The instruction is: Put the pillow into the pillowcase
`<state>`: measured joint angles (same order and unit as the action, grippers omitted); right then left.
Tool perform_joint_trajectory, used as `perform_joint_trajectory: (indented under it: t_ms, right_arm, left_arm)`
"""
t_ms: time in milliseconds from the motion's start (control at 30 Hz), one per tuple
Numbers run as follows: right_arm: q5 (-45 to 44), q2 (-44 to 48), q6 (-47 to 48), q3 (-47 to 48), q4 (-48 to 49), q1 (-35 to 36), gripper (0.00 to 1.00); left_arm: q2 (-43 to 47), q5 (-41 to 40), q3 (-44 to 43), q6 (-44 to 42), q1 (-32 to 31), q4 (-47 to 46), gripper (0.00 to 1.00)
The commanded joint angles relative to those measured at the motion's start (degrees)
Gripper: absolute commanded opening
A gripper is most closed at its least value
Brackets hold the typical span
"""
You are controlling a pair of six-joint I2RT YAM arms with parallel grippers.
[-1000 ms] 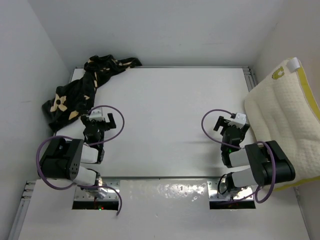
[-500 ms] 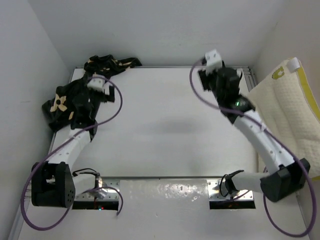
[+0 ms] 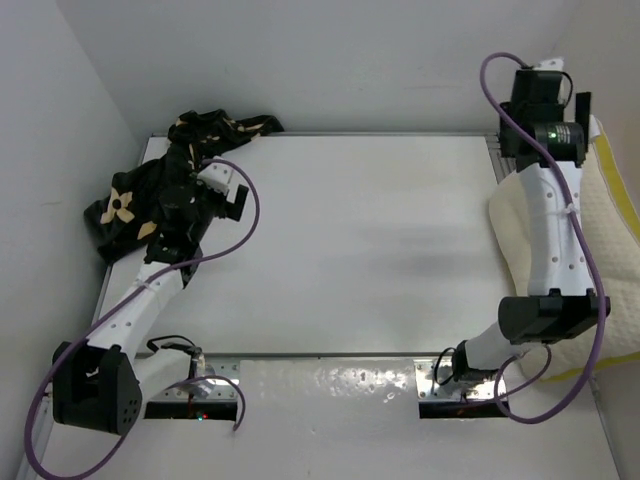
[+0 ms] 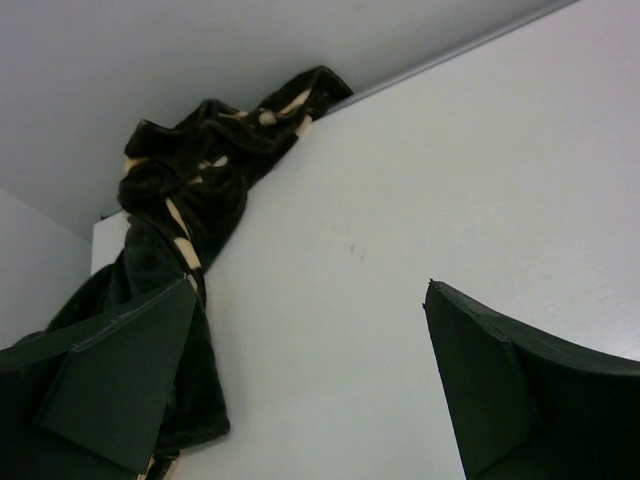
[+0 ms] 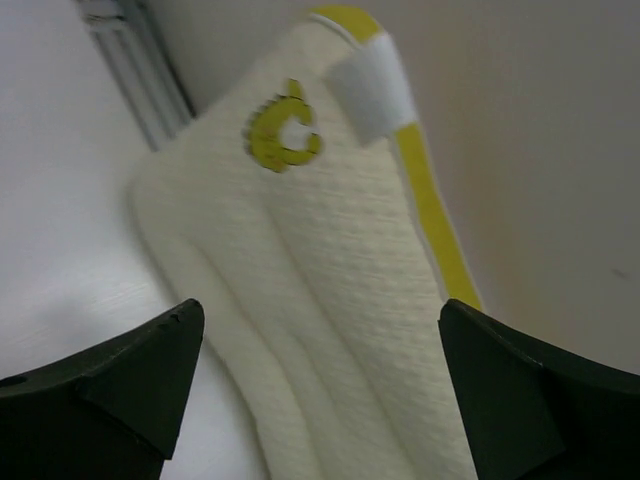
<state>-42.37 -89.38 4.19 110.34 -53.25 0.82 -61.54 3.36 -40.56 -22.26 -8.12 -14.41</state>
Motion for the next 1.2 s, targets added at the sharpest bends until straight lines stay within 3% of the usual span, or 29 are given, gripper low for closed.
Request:
perform_joint_trajectory:
  t_ms: [0, 233, 433, 733, 1167]
  right_arm:
    - [-9.8, 1.1, -0.7, -1.8, -1.1, -4.9, 0.99]
    - [-8.9, 3.7, 3.2, -8.2, 5.3, -9.9, 0.99]
    - [2.9, 8.0, 4.8, -18.1, 9.3, -16.5, 0.99]
    - [13.2, 8.3, 5.5, -21.8, 12.6, -21.9, 0.99]
    - [14.7, 9.2, 14.1, -26.0, 19.2, -23.9, 0.99]
  left_arm:
    - [0.8, -1.2, 0.4, -0.2, -1.3, 0.4, 1.0]
    - [0.0, -1.9, -0.8, 0.6, -2.2, 2.6, 1.0]
    - [-1.7, -1.2, -2.9, 1.2, -2.6, 5.7, 1.0]
    - [-2.3, -0.5, -5.5, 1.3, -3.7, 8.8, 1.0]
    - [-2.9, -0.3, -6.6, 0.5, -4.2, 9.9, 1.0]
